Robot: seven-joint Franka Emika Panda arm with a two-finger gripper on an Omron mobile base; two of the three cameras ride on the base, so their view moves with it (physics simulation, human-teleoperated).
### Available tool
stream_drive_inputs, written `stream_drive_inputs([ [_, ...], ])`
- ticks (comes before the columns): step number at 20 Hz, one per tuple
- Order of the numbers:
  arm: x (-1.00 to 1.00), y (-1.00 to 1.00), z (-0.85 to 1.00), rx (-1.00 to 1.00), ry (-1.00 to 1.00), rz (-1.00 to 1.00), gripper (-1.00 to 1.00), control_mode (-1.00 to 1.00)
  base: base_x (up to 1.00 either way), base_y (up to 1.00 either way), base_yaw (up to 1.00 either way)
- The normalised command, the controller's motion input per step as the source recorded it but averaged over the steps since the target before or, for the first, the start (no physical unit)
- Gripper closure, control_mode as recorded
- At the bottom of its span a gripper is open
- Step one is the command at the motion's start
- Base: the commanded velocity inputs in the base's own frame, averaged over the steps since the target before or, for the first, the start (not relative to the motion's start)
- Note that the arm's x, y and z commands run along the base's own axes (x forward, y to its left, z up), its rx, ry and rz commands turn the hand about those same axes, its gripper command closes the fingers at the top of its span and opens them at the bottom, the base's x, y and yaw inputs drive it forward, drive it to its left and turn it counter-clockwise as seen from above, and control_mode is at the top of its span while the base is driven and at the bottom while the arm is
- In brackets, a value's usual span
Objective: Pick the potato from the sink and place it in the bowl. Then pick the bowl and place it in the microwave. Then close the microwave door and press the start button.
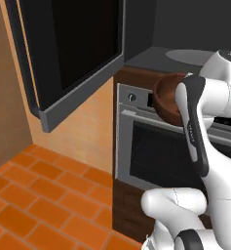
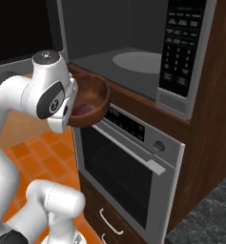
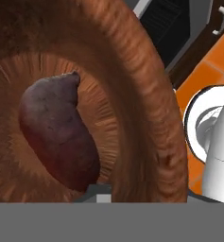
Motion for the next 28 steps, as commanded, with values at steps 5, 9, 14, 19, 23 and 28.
stream_drive_inputs([
  [5, -0.02, 0.02, 0.02, 0.0, -0.04, -0.01, 1.0, -1.0, -0.35, 0.12, -0.05],
  [9, -0.19, 0.0, 0.34, 0.0, -0.2, -0.04, 1.0, -1.0, 0.0, 0.0, 0.0],
  [14, -0.15, -0.01, 0.54, 0.0, -0.2, -0.17, 1.0, -1.0, 0.0, 0.0, 0.0],
  [19, 0.16, -0.21, 0.69, 0.0, 0.02, -0.17, 1.0, -1.0, 0.0, 0.0, 0.0],
  [23, 0.45, -0.41, 0.55, 0.0, 0.04, -0.01, 1.0, -1.0, 0.0, 0.0, 0.0],
  [28, 0.74, -0.33, 0.41, 0.0, 0.0, -0.01, 1.0, -1.0, 0.0, 0.0, 0.0],
])
